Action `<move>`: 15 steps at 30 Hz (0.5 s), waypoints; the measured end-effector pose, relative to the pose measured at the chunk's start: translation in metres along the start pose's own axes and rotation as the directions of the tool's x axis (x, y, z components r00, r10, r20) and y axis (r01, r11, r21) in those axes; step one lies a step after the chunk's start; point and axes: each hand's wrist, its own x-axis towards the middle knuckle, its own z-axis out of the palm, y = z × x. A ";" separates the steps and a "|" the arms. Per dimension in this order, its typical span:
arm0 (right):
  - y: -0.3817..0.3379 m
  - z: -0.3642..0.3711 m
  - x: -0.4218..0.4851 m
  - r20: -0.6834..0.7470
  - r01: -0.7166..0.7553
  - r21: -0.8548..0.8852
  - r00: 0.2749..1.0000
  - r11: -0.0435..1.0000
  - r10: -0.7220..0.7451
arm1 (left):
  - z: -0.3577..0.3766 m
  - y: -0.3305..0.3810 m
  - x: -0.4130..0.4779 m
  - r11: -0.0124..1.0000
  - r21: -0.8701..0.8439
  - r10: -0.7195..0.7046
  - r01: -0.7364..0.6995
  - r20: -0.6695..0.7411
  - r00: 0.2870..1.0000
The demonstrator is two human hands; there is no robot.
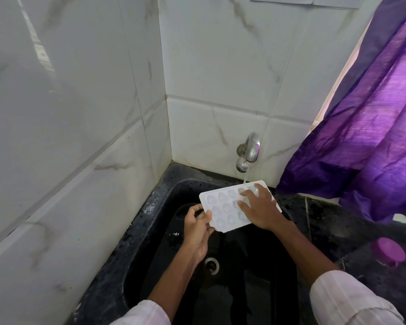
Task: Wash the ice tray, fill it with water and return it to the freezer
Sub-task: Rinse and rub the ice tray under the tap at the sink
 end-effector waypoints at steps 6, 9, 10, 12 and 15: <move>0.003 0.004 -0.001 -0.077 0.047 0.063 0.996 0.997 -0.042 | 0.000 0.004 0.006 1.000 -0.015 -0.008 0.007 -0.047 0.999; 0.007 0.005 -0.003 -0.158 0.090 0.120 0.985 0.989 -0.071 | -0.001 0.007 0.009 1.000 -0.019 -0.012 0.010 -0.065 0.998; 0.008 0.006 -0.004 -0.176 0.093 0.124 0.982 0.988 -0.070 | -0.001 0.008 0.010 1.000 -0.024 -0.014 0.012 -0.070 0.997; 0.009 0.007 -0.005 -0.199 0.092 0.099 0.978 0.991 -0.071 | 0.000 0.009 0.012 0.999 -0.038 -0.019 0.016 -0.078 0.997; 0.010 0.007 -0.006 -0.184 0.107 0.053 0.978 0.993 -0.095 | -0.001 0.011 0.014 0.999 -0.050 -0.025 0.021 -0.075 0.997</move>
